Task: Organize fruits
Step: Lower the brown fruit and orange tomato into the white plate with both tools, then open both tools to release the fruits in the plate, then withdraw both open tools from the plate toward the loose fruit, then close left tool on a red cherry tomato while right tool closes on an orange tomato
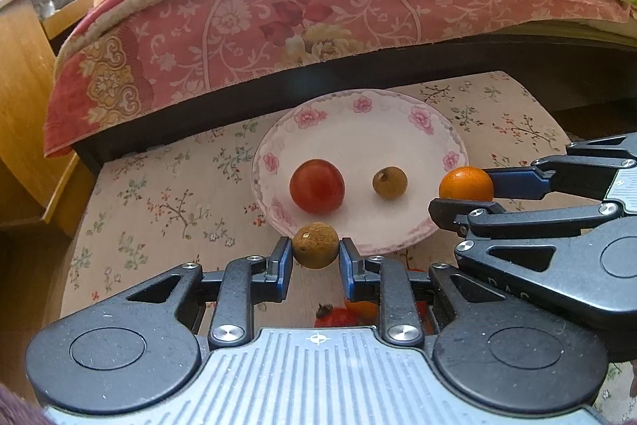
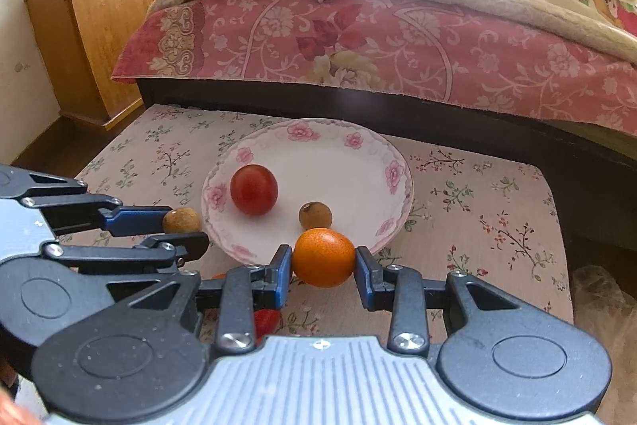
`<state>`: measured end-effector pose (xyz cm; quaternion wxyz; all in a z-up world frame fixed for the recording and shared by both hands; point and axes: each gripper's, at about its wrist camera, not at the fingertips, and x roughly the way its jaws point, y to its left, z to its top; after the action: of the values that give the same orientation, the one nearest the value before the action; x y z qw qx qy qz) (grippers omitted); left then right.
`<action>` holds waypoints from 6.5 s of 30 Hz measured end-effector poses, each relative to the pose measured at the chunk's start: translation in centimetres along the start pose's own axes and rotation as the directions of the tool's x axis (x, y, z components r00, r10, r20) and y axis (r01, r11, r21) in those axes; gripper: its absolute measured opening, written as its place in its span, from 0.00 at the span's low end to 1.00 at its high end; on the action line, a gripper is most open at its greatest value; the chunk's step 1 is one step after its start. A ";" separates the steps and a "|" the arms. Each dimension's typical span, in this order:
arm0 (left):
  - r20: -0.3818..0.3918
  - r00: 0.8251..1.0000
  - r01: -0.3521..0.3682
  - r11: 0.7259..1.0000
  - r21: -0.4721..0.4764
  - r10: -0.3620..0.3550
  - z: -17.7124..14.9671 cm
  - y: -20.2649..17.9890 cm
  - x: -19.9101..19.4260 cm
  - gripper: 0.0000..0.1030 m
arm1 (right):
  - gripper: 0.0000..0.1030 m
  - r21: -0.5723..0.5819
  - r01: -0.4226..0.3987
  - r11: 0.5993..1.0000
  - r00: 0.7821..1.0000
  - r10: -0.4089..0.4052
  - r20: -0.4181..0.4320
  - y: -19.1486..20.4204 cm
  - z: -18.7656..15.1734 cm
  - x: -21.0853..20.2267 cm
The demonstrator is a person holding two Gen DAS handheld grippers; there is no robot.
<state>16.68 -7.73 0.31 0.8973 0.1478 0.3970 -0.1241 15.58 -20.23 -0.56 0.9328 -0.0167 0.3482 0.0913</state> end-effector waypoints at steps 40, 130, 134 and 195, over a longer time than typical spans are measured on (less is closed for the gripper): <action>0.027 1.000 -0.008 1.000 -0.014 0.008 2.3 1.3 5.6 0.32 | 0.36 0.015 0.007 1.000 0.998 -0.008 0.064 -1.5 2.5 6.1; 0.071 0.995 0.081 0.995 -0.060 -0.076 -3.6 3.9 -3.2 0.50 | 0.47 -0.073 -0.041 0.996 0.999 0.041 -0.003 0.2 -2.2 -2.1; 0.052 0.995 0.094 0.994 -0.062 -0.091 -4.8 3.7 -3.8 0.50 | 0.47 -0.081 -0.051 0.995 0.998 0.048 -0.040 0.5 -3.5 -2.2; -0.037 0.988 0.147 0.989 -0.013 -0.147 -8.6 2.1 -2.6 0.35 | 0.37 -0.120 -0.157 0.980 0.975 0.134 -0.177 1.6 -5.7 -0.5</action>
<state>9.92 -2.41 -2.93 0.8788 0.1161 0.4243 -0.1851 11.20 -19.32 -4.53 0.8878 -0.0610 0.4189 0.1808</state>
